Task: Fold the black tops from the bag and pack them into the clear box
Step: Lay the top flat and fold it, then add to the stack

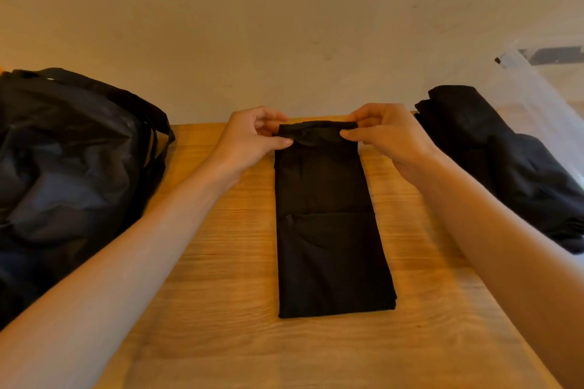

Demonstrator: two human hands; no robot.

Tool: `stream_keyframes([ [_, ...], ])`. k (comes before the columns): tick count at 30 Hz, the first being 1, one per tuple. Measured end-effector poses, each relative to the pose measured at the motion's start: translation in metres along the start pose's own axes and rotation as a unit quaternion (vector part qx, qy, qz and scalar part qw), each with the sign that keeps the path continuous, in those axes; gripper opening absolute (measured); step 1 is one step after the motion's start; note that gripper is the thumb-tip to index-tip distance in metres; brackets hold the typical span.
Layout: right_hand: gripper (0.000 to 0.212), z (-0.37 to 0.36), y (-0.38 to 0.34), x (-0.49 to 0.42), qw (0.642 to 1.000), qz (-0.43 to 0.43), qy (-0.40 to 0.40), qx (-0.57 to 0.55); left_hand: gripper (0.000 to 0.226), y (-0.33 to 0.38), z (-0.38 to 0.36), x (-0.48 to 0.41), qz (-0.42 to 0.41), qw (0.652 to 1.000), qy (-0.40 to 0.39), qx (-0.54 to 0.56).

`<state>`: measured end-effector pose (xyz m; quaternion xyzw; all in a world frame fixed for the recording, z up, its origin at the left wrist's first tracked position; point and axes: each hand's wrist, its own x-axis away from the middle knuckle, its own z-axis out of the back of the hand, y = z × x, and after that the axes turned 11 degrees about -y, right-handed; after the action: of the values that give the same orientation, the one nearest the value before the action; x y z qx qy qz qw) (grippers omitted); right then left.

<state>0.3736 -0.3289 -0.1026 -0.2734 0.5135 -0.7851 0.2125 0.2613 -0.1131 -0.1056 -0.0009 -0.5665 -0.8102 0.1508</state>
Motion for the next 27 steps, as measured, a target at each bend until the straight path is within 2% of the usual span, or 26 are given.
stream_keyframes([
  [4, 0.015, 0.003, 0.007, 0.032, 0.993, 0.065, -0.026, 0.098, 0.027, -0.004, -0.002, 0.028, -0.074, 0.994, -0.040, -0.069],
  [7, 0.019, 0.001, 0.015, 0.051, 0.967, 0.132, -0.033, 0.214, 0.020, -0.015, -0.006, 0.046, -0.129, 0.981, -0.068, -0.126],
  [11, 0.028, -0.004, 0.026, 0.068, 0.928, 0.212, -0.045, 0.303, 0.016, -0.030, -0.011, 0.066, -0.173, 0.968, -0.074, -0.168],
  [15, 0.027, -0.004, 0.037, 0.077, 0.888, 0.265, -0.069, 0.369, 0.018, -0.040, -0.015, 0.076, -0.227, 0.940, -0.066, -0.246],
  [18, 0.026, -0.004, 0.040, 0.083, 0.876, 0.291, -0.078, 0.377, 0.024, -0.044, -0.015, 0.078, -0.267, 0.916, -0.065, -0.291],
  [23, 0.022, 0.000, 0.042, 0.086, 0.858, 0.293, -0.096, 0.410, 0.028, -0.042, -0.010, 0.082, -0.277, 0.908, -0.097, -0.298],
  [25, 0.025, -0.002, 0.039, 0.088, 0.860, 0.306, -0.066, 0.402, 0.035, -0.040, -0.008, 0.085, -0.272, 0.921, -0.104, -0.260],
  [27, 0.030, -0.011, 0.033, 0.084, 0.860, 0.299, -0.003, 0.415, 0.040, -0.036, -0.011, 0.082, -0.255, 0.937, -0.087, -0.221],
])
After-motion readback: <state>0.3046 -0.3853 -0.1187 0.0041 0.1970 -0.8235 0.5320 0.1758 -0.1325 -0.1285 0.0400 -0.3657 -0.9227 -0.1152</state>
